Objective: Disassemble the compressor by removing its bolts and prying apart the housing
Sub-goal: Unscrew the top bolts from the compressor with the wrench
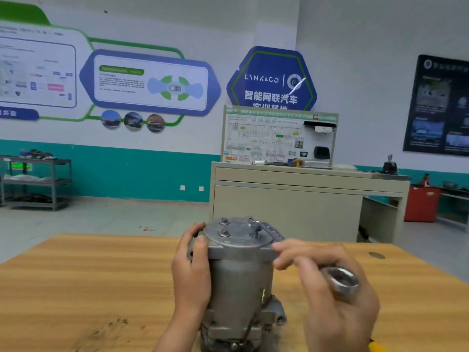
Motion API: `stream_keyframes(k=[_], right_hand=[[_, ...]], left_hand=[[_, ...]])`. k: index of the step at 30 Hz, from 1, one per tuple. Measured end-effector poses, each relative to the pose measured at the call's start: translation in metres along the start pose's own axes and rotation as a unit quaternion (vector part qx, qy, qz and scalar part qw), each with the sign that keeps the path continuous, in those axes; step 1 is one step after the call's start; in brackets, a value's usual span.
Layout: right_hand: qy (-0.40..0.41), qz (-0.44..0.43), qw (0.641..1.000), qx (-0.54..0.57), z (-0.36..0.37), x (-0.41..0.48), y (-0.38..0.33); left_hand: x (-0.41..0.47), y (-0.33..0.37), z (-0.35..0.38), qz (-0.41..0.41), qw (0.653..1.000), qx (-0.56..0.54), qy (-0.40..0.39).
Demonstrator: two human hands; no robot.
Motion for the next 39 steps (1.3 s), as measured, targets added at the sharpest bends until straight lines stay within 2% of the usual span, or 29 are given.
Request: stream_keyframes(k=[3, 6, 8, 10, 11, 13, 14, 15, 17, 18, 19, 21, 24, 25, 27, 28, 30, 31, 32, 33, 34, 36, 37, 39], right_hand=[[0.147, 0.145, 0.976, 0.071, -0.032, 0.012, 0.043], [0.203, 0.295, 0.930, 0.084, -0.045, 0.032, 0.109], [0.151, 0.440, 0.883, 0.058, -0.034, 0.044, 0.164], [-0.003, 0.538, 0.842, -0.033, -0.006, 0.055, 0.201], [-0.090, 0.541, 0.831, -0.098, 0.012, 0.065, 0.212], [-0.255, 0.470, 0.806, -0.253, 0.054, 0.085, 0.221], [-0.334, 0.423, 0.775, -0.330, 0.078, 0.091, 0.220], [-0.405, 0.378, 0.732, -0.398, 0.102, 0.093, 0.217], [-0.525, 0.284, 0.612, -0.518, 0.143, 0.083, 0.210], [-0.570, 0.220, 0.565, -0.555, 0.164, 0.073, 0.200], [-0.593, 0.155, 0.549, -0.569, 0.186, 0.061, 0.185], [-0.599, 0.039, 0.585, -0.545, 0.226, 0.041, 0.141], [-0.605, -0.066, 0.639, -0.469, 0.243, 0.018, 0.063], [-0.589, -0.106, 0.666, -0.445, 0.237, 0.013, 0.037], [-0.538, -0.141, 0.754, -0.350, 0.202, 0.001, -0.008], [-0.517, -0.122, 0.801, -0.276, 0.175, -0.006, -0.024], [-0.458, -0.038, 0.877, -0.138, 0.111, -0.014, -0.043], [-0.374, 0.015, 0.922, -0.102, 0.073, -0.011, -0.042], [-0.263, 0.070, 0.959, -0.083, 0.033, -0.004, -0.033], [-0.163, 0.125, 0.976, -0.074, -0.003, 0.003, -0.019], [-0.085, 0.179, 0.978, -0.072, -0.033, 0.008, 0.001], [0.001, 0.254, 0.960, -0.115, -0.071, 0.023, 0.046], [0.010, 0.266, 0.952, -0.153, -0.078, 0.034, 0.069], [-0.044, 0.285, 0.920, -0.264, -0.068, 0.057, 0.125]], left_hand=[[0.011, -0.004, 0.000, -0.014, 0.999, 0.037, -0.022], [0.009, -0.009, -0.001, -0.014, 0.998, 0.046, -0.031], [0.010, -0.009, -0.002, -0.007, 0.998, 0.052, -0.021], [0.010, -0.008, -0.002, -0.014, 0.998, 0.052, -0.021], [0.010, -0.007, -0.001, -0.011, 0.998, 0.063, -0.020], [0.009, -0.004, -0.001, 0.004, 0.998, 0.058, -0.028], [0.011, -0.003, -0.001, 0.010, 0.998, 0.060, -0.034], [0.011, -0.002, -0.002, 0.014, 0.997, 0.061, -0.039], [0.011, 0.000, -0.002, 0.008, 0.998, 0.056, -0.041], [0.011, 0.000, -0.003, 0.005, 0.998, 0.056, -0.038], [0.012, -0.002, -0.004, 0.007, 0.997, 0.063, -0.037], [0.012, 0.000, -0.002, 0.016, 0.995, 0.083, -0.049], [0.015, -0.005, -0.007, 0.010, 0.994, 0.096, -0.059], [0.016, -0.011, -0.009, -0.008, 0.993, 0.103, -0.055], [0.011, -0.022, -0.009, -0.062, 0.996, 0.062, -0.029], [0.005, -0.020, -0.002, -0.064, 0.997, 0.005, -0.038], [-0.004, 0.005, 0.013, -0.010, 0.994, -0.091, -0.057], [-0.005, 0.009, 0.013, 0.012, 0.993, -0.093, -0.067], [-0.002, 0.009, 0.014, 0.009, 0.995, -0.045, -0.092], [0.004, 0.005, 0.010, 0.003, 0.995, 0.024, -0.094], [0.009, 0.000, 0.001, 0.000, 0.994, 0.079, -0.069], [0.015, -0.004, -0.008, 0.013, 0.992, 0.105, -0.074], [0.014, -0.005, -0.003, 0.015, 0.992, 0.104, -0.074], [0.014, -0.004, 0.000, 0.016, 0.991, 0.110, -0.077]])
Point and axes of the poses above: each hand's wrist, its own x-axis towards the middle knuckle, its own z-axis out of the palm, y = z × x, the point moved 7 cm from there along x, towards the middle knuckle, and after that the axes turned 2 degrees about -x, right-handed, at the moved point
